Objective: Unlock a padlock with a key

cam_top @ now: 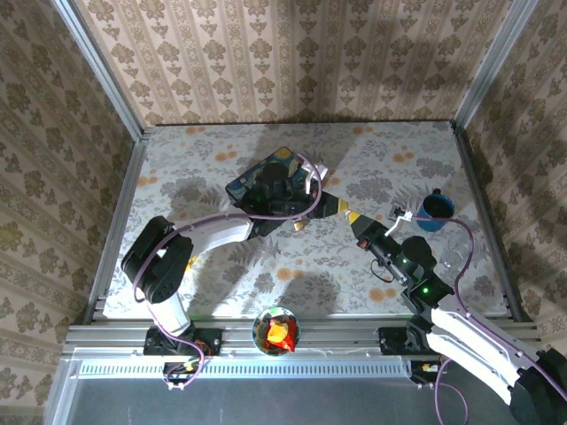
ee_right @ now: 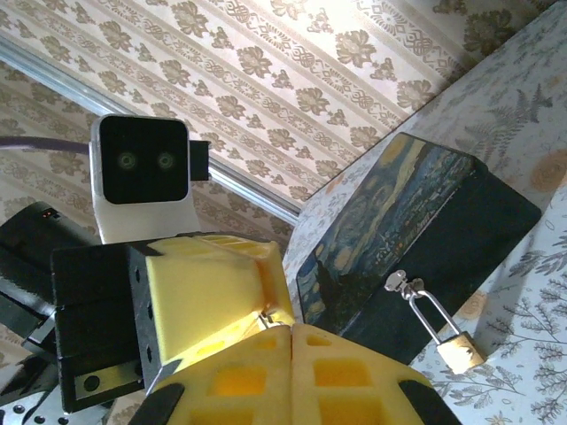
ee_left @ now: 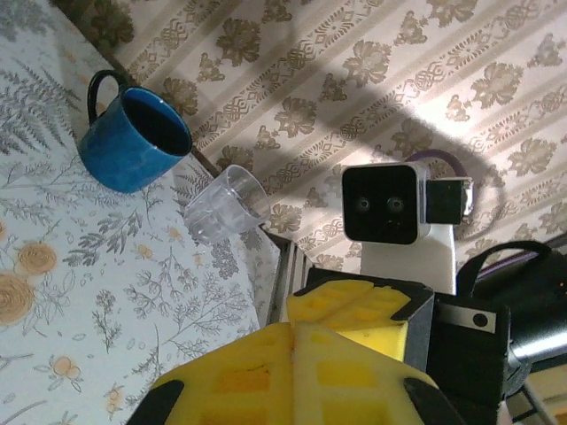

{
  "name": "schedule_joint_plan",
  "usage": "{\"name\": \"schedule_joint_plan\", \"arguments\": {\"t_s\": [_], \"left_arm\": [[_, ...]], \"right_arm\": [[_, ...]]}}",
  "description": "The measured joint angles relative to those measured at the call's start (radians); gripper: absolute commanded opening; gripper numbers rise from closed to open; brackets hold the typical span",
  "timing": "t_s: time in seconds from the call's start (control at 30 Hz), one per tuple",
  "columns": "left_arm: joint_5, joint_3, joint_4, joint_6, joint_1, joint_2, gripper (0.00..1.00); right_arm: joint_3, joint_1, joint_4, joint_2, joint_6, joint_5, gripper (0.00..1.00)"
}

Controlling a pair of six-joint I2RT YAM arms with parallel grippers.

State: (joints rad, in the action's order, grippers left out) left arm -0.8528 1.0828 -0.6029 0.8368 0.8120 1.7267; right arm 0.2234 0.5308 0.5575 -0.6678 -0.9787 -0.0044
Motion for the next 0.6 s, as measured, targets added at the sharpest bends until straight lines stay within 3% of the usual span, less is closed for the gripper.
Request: {"name": "schedule_joint_plan", "arguments": {"t_s": [0.1, 0.17, 0.23, 0.33, 0.6], "left_arm": [[0.0, 0.0, -0.003, 0.0, 0.0, 0.0, 0.0], [-0.001, 0.0, -0.001, -0.001, -0.001, 0.0, 0.0], [-0.005, 0.0, 0.01, -0.008, -0.004, 0.0, 0.0], [-0.017, 0.0, 0.036, -0.019, -0.016, -0.003, 0.0], [-0.032, -0.002, 0.078, -0.033, -0.046, -0.069, 0.0]], "right_arm": [[0.0, 0.0, 0.001, -0.002, -0.002, 0.0, 0.0], [0.0, -0.001, 0.002, -0.005, -0.003, 0.0, 0.22], [0.002, -0.001, -0.005, -0.007, 0.002, -0.009, 0.37], [0.016, -0.002, -0.032, -0.006, 0.026, -0.035, 0.49], [0.041, -0.01, -0.068, 0.018, 0.093, -0.084, 0.48]]}}
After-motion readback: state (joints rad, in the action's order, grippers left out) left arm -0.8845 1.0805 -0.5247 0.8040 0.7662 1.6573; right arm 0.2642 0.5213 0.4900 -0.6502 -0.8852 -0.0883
